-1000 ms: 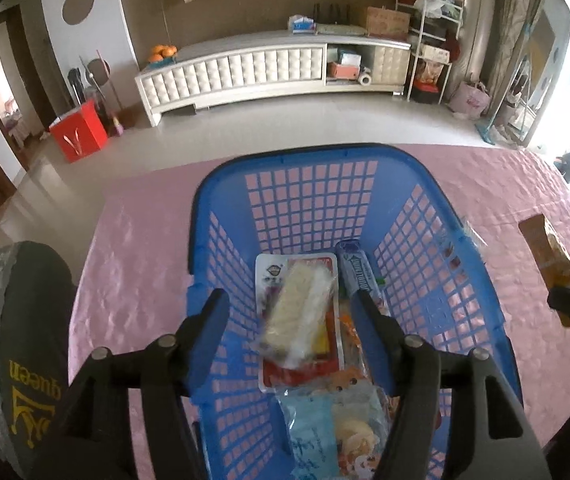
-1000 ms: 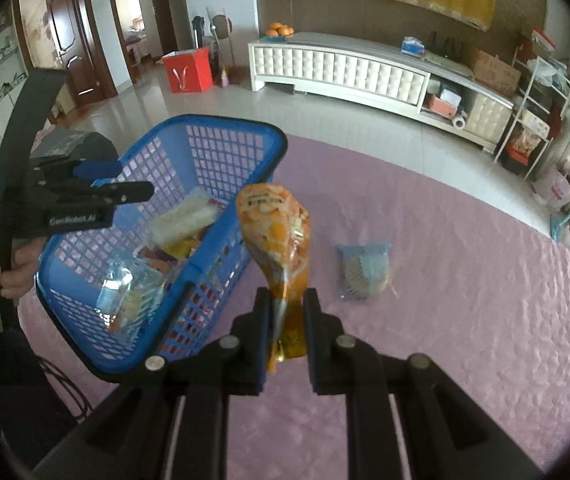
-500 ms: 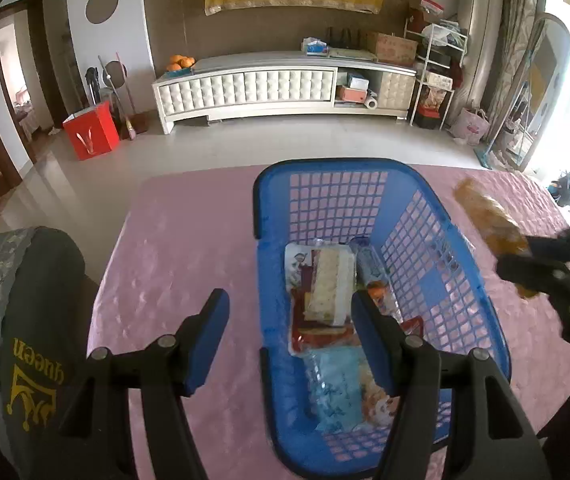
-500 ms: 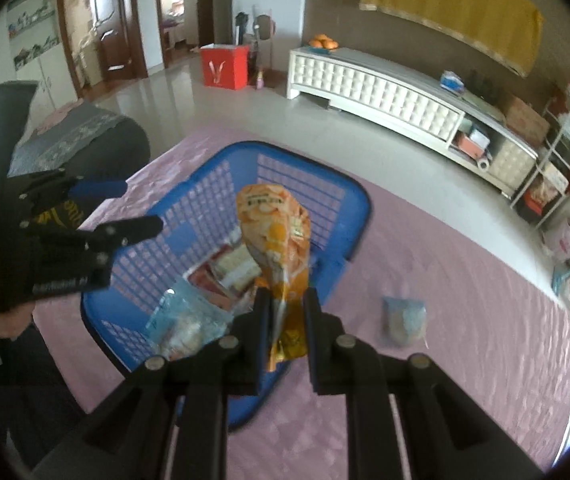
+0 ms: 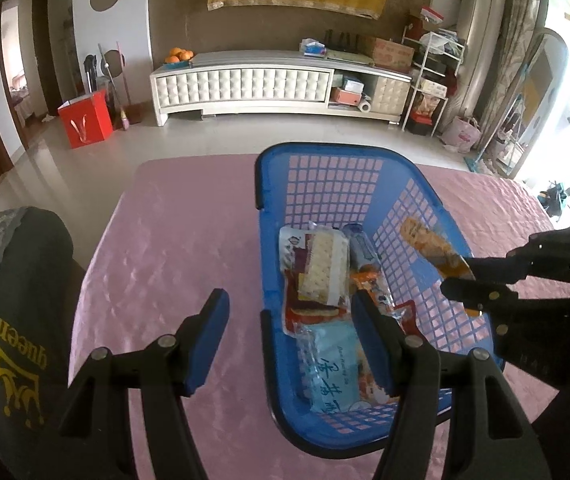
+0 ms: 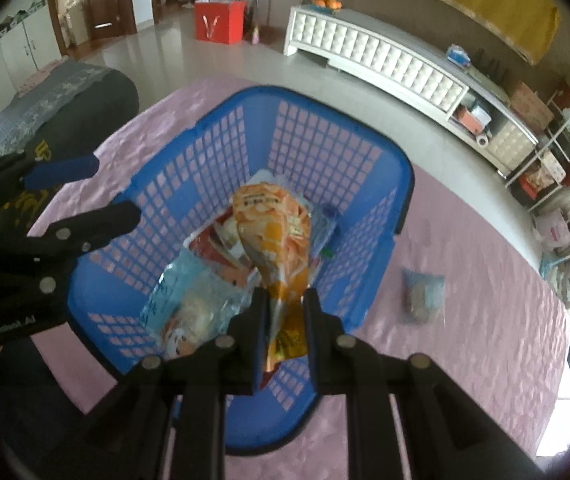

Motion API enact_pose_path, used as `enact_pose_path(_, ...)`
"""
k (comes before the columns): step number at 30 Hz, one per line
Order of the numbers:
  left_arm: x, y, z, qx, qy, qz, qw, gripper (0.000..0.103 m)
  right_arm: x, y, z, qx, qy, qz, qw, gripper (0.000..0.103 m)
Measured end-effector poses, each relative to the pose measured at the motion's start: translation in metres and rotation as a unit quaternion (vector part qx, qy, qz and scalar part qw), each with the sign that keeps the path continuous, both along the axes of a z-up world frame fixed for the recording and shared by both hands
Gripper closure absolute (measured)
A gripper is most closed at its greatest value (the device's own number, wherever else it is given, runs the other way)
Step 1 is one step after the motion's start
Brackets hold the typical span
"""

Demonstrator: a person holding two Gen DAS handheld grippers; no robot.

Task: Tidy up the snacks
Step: 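Lower the orange snack bag into the basket and open the right tool, then grasp the clear bag of striped biscuits with the right tool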

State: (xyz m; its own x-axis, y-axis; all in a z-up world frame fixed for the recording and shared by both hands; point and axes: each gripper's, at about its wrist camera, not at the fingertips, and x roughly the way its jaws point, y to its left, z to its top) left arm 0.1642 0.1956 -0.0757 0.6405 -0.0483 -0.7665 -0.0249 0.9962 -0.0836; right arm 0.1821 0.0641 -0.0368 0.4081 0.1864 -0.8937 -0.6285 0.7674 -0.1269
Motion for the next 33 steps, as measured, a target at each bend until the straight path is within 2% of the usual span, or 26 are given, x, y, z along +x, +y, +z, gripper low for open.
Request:
enact_pose_path(3, -0.001, -0.003, -0.002, 0.0, 0.003, -0.001, 1.0, 0.042, -0.006, -0.001, -0.001, -0.007, 0.001, -0.002, 1.0, 0.083)
enact_pose_path(4, -0.001, -0.004, -0.002, -0.001, 0.003, -0.001, 1.0, 0.042, -0.008, -0.001, 0.0, -0.007, -0.002, -0.002, 1.0, 0.08)
enact_pose_path(6, -0.003, -0.006, -0.002, -0.002, 0.003, -0.003, 1.0, 0.042, -0.01, -0.001, 0.001, -0.014, -0.004, 0.001, 1.0, 0.066)
enact_pose_path(8, -0.004, -0.007, -0.002, -0.001, 0.004, -0.003, 1.0, 0.042, -0.012, 0.0, 0.002, -0.019, -0.005, 0.006, 1.0, 0.041)
enact_pose_path(9, -0.004, -0.007, -0.002, 0.0, 0.006, -0.002, 1.0, 0.042, -0.014, -0.001, 0.005, -0.017, -0.011, 0.006, 1.0, 0.036)
enact_pose_path(11, -0.004, -0.006, -0.001, 0.0, 0.008, 0.0, 1.0, 0.042, -0.016, -0.004, 0.008, -0.017, -0.018, 0.008, 1.0, 0.019)
enact_pose_path(16, -0.006, -0.01, 0.001, -0.009, 0.011, 0.003, 0.9999, 0.042, -0.021, -0.019, 0.019, -0.003, -0.036, 0.016, 0.999, 0.017)
enact_pose_path(20, -0.004, -0.017, 0.005, -0.001, 0.01, -0.002, 0.9999, 0.042, -0.008, -0.039, 0.028, 0.021, -0.037, -0.006, 0.999, 0.017)
enact_pose_path(23, 0.002, -0.022, 0.008, 0.006, 0.013, -0.004, 0.9999, 0.036, 0.005, -0.055, 0.032, 0.042, -0.035, -0.027, 0.998, 0.016)
enact_pose_path(26, 0.009, -0.029, 0.014, 0.014, 0.009, -0.006, 0.9998, 0.036, 0.017, -0.066, 0.032, 0.051, -0.034, -0.041, 0.997, 0.016)
enact_pose_path(30, 0.021, -0.035, 0.02, 0.024, 0.005, -0.004, 0.9997, 0.029, 0.034, -0.082, 0.029, 0.066, -0.031, -0.056, 0.996, 0.016)
enact_pose_path(33, 0.031, -0.037, 0.019, 0.02, 0.006, -0.005, 0.9998, 0.029, 0.047, -0.091, 0.022, 0.07, -0.029, -0.067, 0.995, 0.016)
